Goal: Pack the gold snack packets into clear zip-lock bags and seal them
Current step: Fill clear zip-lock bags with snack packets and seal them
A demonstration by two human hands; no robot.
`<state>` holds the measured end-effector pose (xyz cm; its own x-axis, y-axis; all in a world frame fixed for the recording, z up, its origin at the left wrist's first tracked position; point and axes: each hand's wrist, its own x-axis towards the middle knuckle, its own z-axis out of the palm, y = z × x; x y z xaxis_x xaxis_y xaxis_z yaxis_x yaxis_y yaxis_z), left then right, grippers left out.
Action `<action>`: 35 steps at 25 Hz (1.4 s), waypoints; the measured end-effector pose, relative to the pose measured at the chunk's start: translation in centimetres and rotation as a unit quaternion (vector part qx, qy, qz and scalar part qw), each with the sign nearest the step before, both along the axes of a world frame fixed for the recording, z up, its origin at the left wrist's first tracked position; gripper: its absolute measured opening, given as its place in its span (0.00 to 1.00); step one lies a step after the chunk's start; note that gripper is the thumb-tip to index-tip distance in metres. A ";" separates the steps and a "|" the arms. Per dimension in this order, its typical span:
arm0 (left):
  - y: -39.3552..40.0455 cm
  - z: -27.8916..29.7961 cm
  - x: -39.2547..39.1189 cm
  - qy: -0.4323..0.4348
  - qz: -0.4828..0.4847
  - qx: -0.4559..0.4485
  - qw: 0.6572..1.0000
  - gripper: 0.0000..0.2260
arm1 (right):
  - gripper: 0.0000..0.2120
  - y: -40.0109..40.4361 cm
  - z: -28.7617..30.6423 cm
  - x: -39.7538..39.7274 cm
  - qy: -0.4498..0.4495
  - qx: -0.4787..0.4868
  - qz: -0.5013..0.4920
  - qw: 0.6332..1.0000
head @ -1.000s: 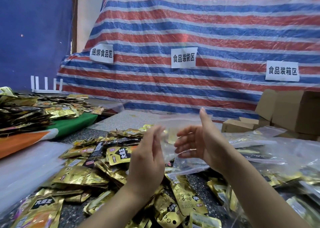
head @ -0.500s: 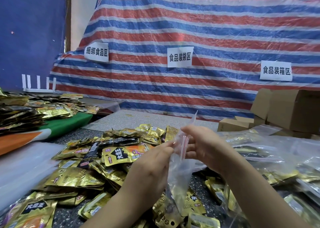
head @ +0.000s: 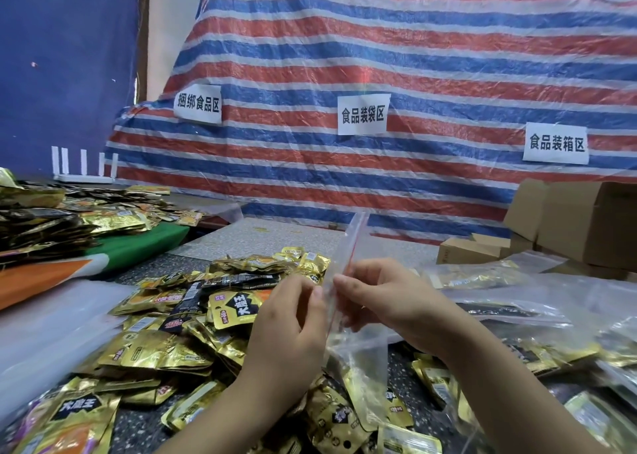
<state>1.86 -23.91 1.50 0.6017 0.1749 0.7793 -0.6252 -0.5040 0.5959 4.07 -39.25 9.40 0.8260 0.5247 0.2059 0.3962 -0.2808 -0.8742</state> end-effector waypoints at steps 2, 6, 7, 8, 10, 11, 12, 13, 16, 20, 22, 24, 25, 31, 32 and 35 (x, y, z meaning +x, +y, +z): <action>0.1 0.0 0.0 0.007 -0.005 0.008 1.000 0.08 | 0.12 0.2 0.1 -0.3 0.006 -0.003 0.027 1.000; 0.2 -0.1 0.0 -0.029 0.019 0.062 0.997 0.05 | 0.08 0.3 -0.1 -0.1 -0.008 0.051 -0.026 0.998; 0.2 0.0 0.0 -0.030 0.012 0.073 0.997 0.05 | 0.08 0.3 -0.1 0.0 -0.019 0.050 -0.032 0.998; 0.2 0.1 -0.1 -0.024 0.002 0.080 0.996 0.07 | 0.08 0.3 -0.1 -0.1 -0.032 0.036 -0.031 0.998; 0.2 0.2 -0.1 -0.004 -0.015 0.093 0.996 0.10 | 0.07 0.3 -0.1 -0.3 -0.054 -0.007 -0.017 0.998; 0.3 0.2 -0.1 0.008 -0.027 0.098 0.995 0.10 | 0.07 0.3 -0.1 -0.3 -0.061 -0.023 -0.012 0.998; 0.4 0.3 0.0 0.017 -0.039 0.101 0.994 0.11 | 0.08 0.3 -0.2 -0.3 -0.066 -0.036 -0.010 0.997; 0.6 0.3 0.0 0.022 -0.050 0.103 0.993 0.11 | 0.08 0.2 -0.2 -0.2 -0.072 -0.045 -0.010 0.996; 1.0 0.3 -0.1 0.024 -0.053 0.140 0.988 0.11 | 0.08 -0.1 -0.2 0.0 -0.094 -0.070 -0.014 0.993; 1.3 0.1 -0.1 0.021 -0.032 0.195 0.980 0.07 | 0.07 -0.1 -0.3 0.2 -0.092 -0.122 -0.010 0.988; 1.4 0.0 0.0 0.041 -0.033 0.201 0.978 0.05 | 0.07 -0.1 -0.4 0.3 -0.092 -0.145 -0.011 0.985; 1.5 -0.1 0.1 0.059 -0.036 0.206 0.976 0.05 | 0.07 -0.1 -0.6 0.4 -0.103 -0.160 -0.011 0.982; 1.4 -0.1 0.2 0.067 -0.043 0.202 0.976 0.06 | 0.07 -0.1 -0.7 0.5 -0.111 -0.163 -0.012 0.980; 1.5 0.3 0.4 0.118 -0.121 0.098 0.981 0.10 | 0.07 -0.3 -0.8 0.6 -0.131 -0.123 0.003 0.984; 1.5 0.4 0.4 0.126 -0.128 0.078 0.981 0.11 | 0.07 -0.2 -0.8 0.5 -0.136 -0.122 0.003 0.983; 1.5 0.8 0.4 0.147 -0.105 0.007 0.984 0.12 | 0.09 -0.3 -0.7 0.8 -0.159 -0.150 -0.048 0.975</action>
<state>2.31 -22.38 2.26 0.8226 0.0136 0.5685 -0.5186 -0.3923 0.7597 4.87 -39.54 8.69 0.7938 0.5236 0.3095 0.5930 -0.5535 -0.5847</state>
